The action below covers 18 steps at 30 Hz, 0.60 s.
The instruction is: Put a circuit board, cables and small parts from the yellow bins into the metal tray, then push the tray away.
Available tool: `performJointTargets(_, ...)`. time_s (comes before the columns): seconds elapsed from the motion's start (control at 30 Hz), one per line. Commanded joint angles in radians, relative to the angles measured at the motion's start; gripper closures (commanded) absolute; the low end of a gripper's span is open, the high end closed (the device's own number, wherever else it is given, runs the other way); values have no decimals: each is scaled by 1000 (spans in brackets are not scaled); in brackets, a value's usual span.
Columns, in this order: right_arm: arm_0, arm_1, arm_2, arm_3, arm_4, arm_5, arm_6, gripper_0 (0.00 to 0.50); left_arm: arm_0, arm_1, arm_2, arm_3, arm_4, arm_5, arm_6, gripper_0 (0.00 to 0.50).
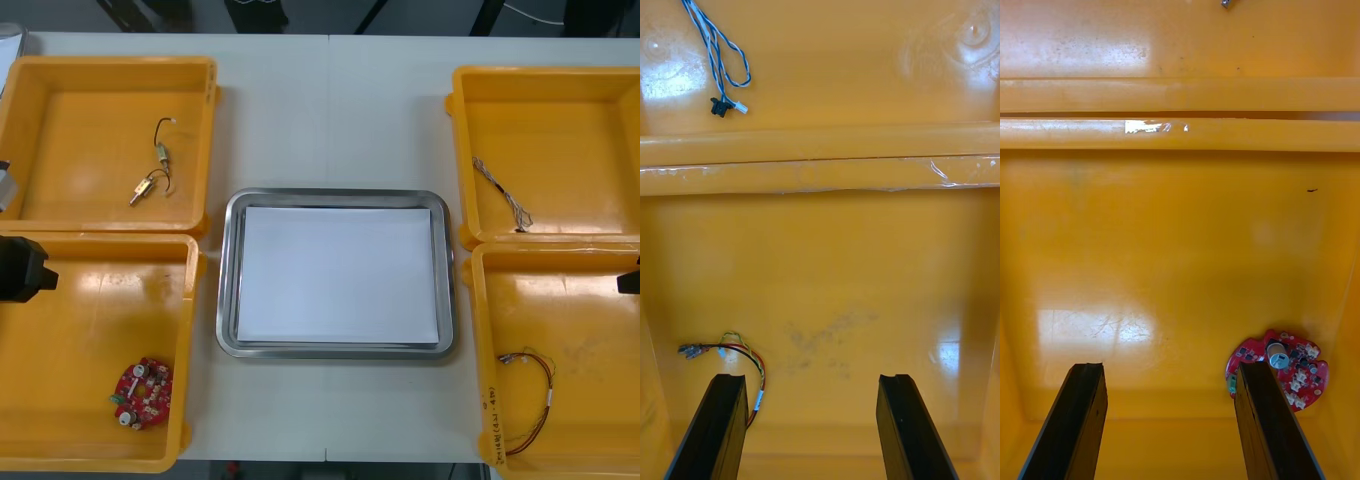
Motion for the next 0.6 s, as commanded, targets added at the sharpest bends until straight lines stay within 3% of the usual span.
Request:
performJointTargets(0.03,16,-41,-24,-31,-8,3,-17,0,21,37,28,-28,7,6,-40,0)
performJointTargets(0.6,16,-41,-24,-31,-8,3,-17,0,21,37,28,-28,7,6,-40,0)
